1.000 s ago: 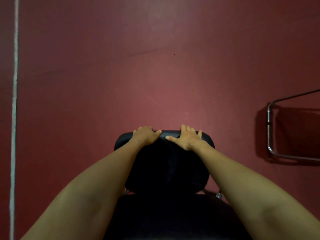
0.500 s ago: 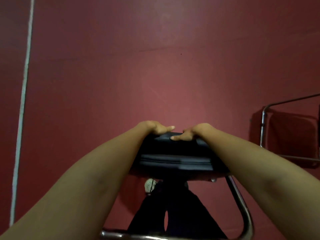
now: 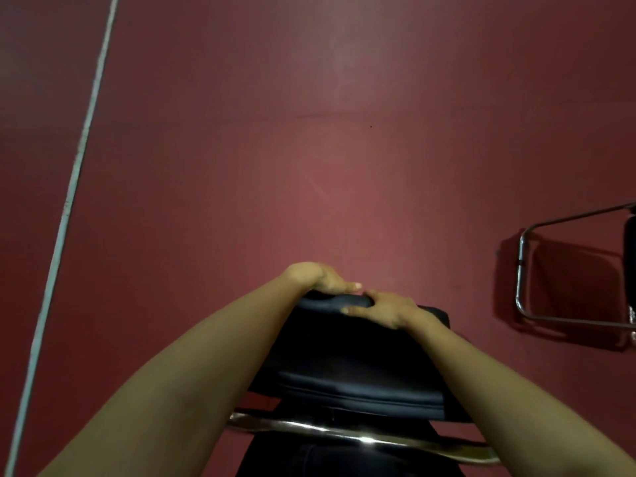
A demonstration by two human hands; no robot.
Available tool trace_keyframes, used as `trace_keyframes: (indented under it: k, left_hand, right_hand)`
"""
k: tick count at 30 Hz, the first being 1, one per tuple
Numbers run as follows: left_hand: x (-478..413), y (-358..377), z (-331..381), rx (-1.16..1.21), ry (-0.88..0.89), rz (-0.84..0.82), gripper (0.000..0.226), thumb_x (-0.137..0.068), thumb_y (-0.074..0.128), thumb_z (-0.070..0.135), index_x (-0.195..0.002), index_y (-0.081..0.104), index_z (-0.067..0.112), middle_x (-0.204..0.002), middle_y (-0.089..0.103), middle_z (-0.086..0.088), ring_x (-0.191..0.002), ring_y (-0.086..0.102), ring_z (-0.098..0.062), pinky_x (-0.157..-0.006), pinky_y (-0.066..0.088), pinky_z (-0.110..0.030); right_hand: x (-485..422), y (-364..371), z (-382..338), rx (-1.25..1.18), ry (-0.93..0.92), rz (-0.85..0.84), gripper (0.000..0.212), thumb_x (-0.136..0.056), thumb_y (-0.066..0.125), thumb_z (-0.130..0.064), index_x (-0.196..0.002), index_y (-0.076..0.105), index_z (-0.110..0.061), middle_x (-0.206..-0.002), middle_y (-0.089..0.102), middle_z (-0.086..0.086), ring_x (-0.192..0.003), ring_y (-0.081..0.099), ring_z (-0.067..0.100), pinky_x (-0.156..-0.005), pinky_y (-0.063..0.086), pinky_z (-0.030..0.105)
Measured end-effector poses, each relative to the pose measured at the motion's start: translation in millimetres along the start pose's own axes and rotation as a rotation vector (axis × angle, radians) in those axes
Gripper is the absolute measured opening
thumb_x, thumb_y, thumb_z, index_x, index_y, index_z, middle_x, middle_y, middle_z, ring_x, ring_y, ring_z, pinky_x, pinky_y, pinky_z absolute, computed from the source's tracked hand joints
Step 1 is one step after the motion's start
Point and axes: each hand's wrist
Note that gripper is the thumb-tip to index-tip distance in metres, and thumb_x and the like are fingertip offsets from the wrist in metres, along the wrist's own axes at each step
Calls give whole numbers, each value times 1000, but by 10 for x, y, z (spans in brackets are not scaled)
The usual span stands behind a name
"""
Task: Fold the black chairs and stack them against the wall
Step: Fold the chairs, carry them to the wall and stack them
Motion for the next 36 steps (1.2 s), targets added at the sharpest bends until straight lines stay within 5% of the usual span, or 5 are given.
trace_keyframes:
  k: [6, 18, 26, 32, 36]
  left_hand:
    - [152, 398, -183, 2, 72, 98, 73, -98, 26, 61, -142, 47, 7, -148, 43, -17, -134, 42, -32, -107, 33, -34]
    - [459, 985, -90, 116, -54, 202, 55, -101, 37, 48, -130, 56, 5, -135, 55, -17, -123, 52, -32, -98, 40, -37]
    - [1313, 1919, 21, 217, -382, 1097, 38, -93, 54, 33, -126, 58, 14, -138, 53, -4, -139, 33, -22, -118, 3, -45]
    - [1395, 2602, 262, 897, -819, 1478, 69, -76, 73, 25, -137, 43, 8, -155, 16, -20, -145, 9, -38, -111, 15, -65]
    - [1508, 2794, 227, 1317, -859, 1596, 87, -76, 77, 13, -142, 23, -2, -153, 2, -21, -136, 22, -34, -103, 32, -28]
  right_hand:
    - [178, 205, -21, 115, -25, 12, 78, -70, 65, -69, -130, 48, -22, -129, 57, 4, -116, 55, 26, -94, 45, 38]
    - [351, 474, -8, 326, -140, -35, 78, -70, 60, -75, -118, 60, -13, -110, 65, 8, -97, 63, 28, -78, 49, 32]
    - [475, 622, 67, 238, -169, 153, 67, -69, 63, -73, -101, 59, -14, -97, 65, 4, -88, 64, 25, -71, 44, 30]
    - [585, 833, 78, 154, -197, 210, 68, -72, 64, -68, -107, 59, -11, -103, 65, 8, -92, 64, 30, -73, 47, 33]
    - [652, 1012, 78, 150, -207, 268, 64, -76, 61, -66, -108, 60, -11, -104, 66, 9, -95, 64, 31, -73, 43, 32]
Point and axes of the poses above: each hand's wrist, its own x-axis away from the middle knuckle, its own y-axis out of the palm, z = x × y
